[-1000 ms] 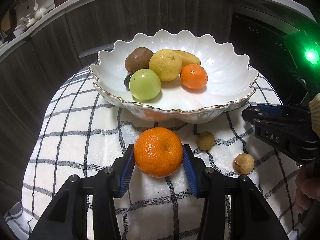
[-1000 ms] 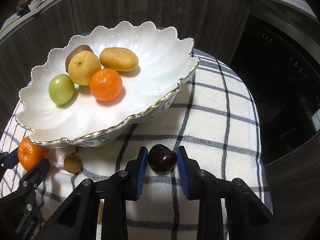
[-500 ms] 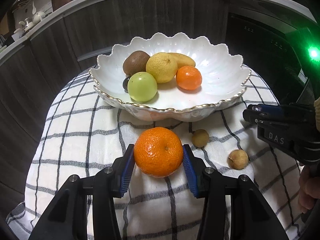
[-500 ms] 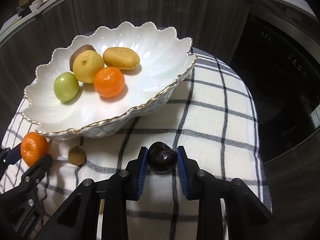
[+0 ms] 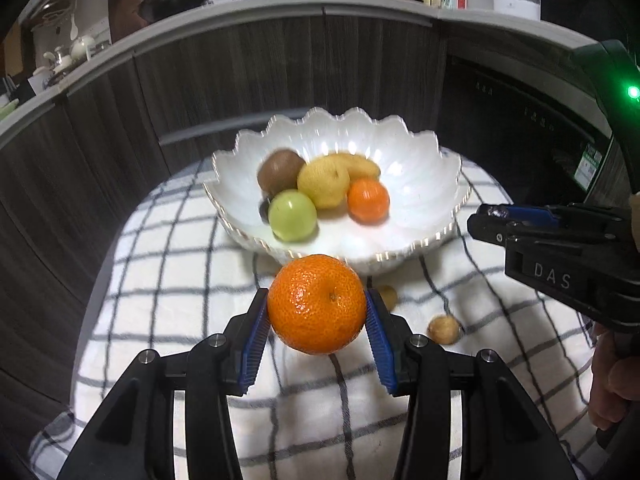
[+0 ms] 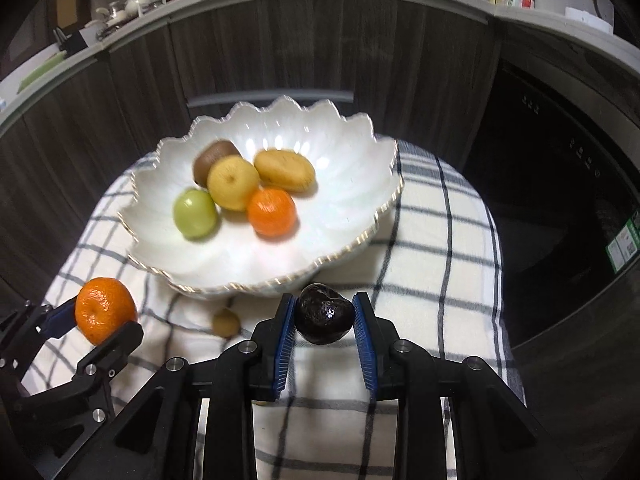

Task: Organize fruits
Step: 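Carry the mandarin and dark cherry over the white bowl, then open both grippers to drop the mandarin and cherry into the bowl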

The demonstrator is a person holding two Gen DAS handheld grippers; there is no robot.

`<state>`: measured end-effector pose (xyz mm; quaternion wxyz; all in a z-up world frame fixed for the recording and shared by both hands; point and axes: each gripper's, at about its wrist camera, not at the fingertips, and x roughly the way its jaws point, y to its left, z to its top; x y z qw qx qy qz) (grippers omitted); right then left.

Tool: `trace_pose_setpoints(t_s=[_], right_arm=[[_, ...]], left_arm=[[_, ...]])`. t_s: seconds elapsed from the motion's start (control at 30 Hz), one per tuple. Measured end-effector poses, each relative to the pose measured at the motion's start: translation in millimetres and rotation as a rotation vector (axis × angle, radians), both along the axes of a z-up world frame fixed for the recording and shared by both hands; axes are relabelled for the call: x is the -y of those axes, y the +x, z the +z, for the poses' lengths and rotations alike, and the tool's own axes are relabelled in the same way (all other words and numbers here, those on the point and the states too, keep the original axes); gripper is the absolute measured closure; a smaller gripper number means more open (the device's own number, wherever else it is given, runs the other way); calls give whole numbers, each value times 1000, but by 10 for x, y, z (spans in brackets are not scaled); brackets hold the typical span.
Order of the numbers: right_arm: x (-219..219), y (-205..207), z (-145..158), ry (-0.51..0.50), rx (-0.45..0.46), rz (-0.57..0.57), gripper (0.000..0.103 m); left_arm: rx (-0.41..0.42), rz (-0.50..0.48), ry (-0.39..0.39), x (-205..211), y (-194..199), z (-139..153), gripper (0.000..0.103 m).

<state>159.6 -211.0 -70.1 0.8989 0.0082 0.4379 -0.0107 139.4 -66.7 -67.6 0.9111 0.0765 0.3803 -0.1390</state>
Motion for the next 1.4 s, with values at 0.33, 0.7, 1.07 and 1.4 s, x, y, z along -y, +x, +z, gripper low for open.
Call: trace_pose_setpoints(t_s=[0.33, 0.7, 1.07, 1.4], right_arm=[[-54, 208, 258, 24, 53, 16, 73], [-31, 499, 205, 21, 48, 17, 73], [-20, 657, 101, 26, 31, 23, 73], [29, 615, 225, -30, 83, -33, 27]], left_arm=[[69, -1, -9, 2, 366, 243, 57], [43, -29, -18, 150, 811, 144, 57], [18, -30, 7, 199, 922, 34, 48], [69, 28, 27, 125, 881, 154, 27]])
